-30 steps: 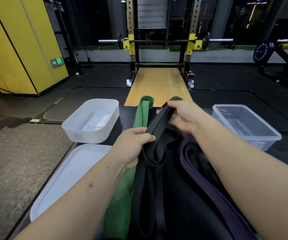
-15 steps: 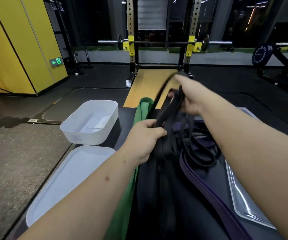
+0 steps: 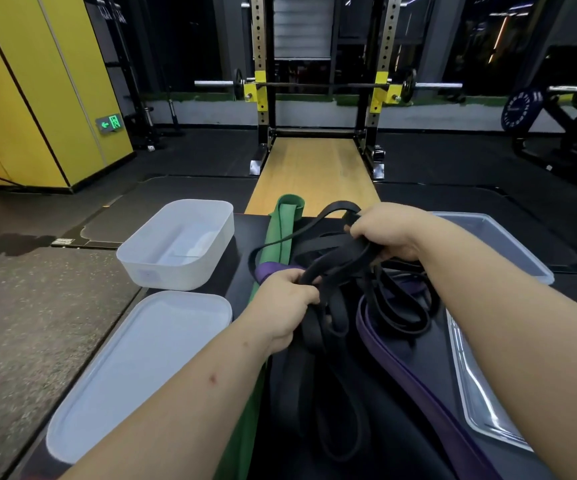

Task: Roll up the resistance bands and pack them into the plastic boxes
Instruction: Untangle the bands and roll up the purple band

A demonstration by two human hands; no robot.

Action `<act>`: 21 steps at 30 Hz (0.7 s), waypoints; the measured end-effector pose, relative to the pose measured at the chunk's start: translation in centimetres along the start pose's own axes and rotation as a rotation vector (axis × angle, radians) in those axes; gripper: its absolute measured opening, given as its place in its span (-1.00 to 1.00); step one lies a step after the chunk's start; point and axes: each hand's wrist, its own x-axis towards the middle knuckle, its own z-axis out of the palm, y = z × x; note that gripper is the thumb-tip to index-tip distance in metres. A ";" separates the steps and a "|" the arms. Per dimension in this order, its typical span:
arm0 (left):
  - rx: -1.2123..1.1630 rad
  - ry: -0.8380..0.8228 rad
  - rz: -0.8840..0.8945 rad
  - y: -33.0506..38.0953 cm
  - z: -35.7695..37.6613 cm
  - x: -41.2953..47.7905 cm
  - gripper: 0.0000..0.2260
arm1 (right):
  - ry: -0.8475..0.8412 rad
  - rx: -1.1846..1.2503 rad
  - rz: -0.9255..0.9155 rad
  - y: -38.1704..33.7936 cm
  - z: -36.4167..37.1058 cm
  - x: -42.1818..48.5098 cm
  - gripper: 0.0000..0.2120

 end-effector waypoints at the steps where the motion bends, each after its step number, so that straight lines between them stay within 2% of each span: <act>1: -0.031 0.023 -0.001 0.2 -0.1 0.2 -0.71 | -0.009 0.043 -0.046 0.0 0.1 -0.6 -0.76; 3: -0.120 0.050 -0.014 0.6 -0.2 0.5 -0.68 | -0.015 0.148 -0.162 0.4 0.5 -2.0 -0.73; 5: -0.235 0.046 -0.035 1.2 0.2 0.4 -0.69 | -0.001 0.120 -0.312 1.1 1.5 -3.8 -0.70; 9: -0.415 -0.044 -0.049 1.8 0.3 -0.5 -0.69 | -0.067 -0.278 -0.526 2.4 3.6 -7.0 -0.67; 14: -0.425 -0.134 0.002 1.8 0.0 -1.1 -0.69 | -0.110 -0.496 -0.541 2.4 3.8 -8.0 -0.91; 15: -0.391 -0.140 -0.024 1.8 0.2 -1.1 -0.69 | -0.112 -0.540 -0.561 2.3 3.9 -8.1 -0.90; 18: -0.274 -0.126 -0.080 1.8 0.4 -1.1 -0.75 | -0.159 -0.682 -0.570 1.8 3.9 -8.0 -0.71; 19: -0.245 -0.101 -0.077 1.7 0.3 -1.0 -0.76 | -0.169 -0.679 -0.565 1.7 3.8 -8.0 -0.70; 21: -0.221 -0.048 -0.043 1.5 0.1 -0.8 -0.80 | -0.139 -0.506 -0.569 1.5 3.3 -7.9 -0.78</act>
